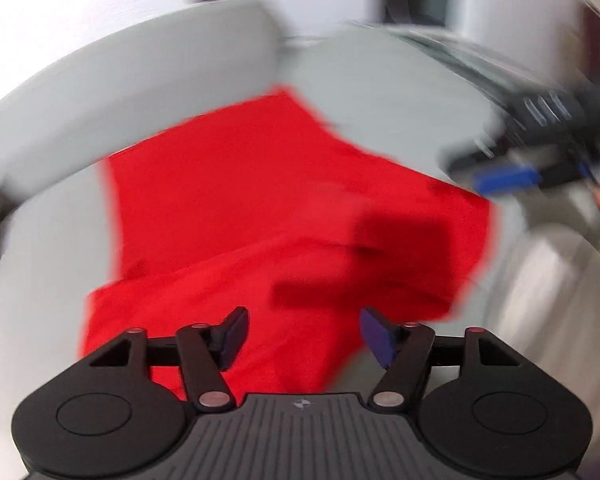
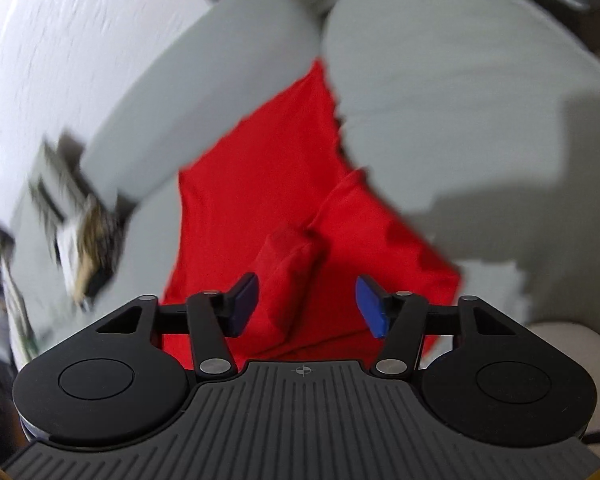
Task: Fold clothes
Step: 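Grasp the shirt hem with the left gripper and fold it toward the collar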
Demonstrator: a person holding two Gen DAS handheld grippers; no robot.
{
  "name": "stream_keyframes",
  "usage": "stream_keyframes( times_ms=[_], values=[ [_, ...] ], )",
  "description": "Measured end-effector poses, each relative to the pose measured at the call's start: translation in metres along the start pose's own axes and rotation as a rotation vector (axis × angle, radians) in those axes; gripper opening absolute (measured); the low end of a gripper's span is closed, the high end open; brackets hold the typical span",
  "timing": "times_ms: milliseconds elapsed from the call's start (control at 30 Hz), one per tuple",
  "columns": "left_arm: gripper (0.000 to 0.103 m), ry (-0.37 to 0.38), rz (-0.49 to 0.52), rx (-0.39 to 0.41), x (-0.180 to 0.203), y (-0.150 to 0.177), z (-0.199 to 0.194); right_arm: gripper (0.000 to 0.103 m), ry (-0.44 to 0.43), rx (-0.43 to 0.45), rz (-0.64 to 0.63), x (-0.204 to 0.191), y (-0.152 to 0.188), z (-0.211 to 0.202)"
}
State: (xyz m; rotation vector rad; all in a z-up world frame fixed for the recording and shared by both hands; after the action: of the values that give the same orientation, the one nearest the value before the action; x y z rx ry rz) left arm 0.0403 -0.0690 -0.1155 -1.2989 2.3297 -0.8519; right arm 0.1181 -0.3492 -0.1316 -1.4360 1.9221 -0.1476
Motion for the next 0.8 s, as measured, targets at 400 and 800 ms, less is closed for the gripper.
stream_keyframes(
  times_ms=[400, 800],
  values=[
    [0.000, -0.281, -0.355, -0.051, -0.142, 0.030, 0.058, 0.061, 0.204, -0.108, -0.473, -0.086, 0.026, 0.128],
    [0.000, -0.259, -0.390, -0.043, -0.147, 0.038, 0.047, 0.007, 0.389, 0.013, -0.118, 0.040, 0.013, 0.061]
  ],
)
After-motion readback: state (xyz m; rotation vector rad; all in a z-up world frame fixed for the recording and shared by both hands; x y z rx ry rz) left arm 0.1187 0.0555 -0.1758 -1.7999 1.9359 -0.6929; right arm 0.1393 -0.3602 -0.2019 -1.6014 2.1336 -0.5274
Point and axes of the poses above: each gripper's, at about its wrist camera, not at the fingertips, and z roughly the way its jaws point, x to its right, y to its underside, the point moved 8 cm from there along z, roughly the way its jaws point, and after that the axes turned 5 degrees about y, right-handed, at the moved point
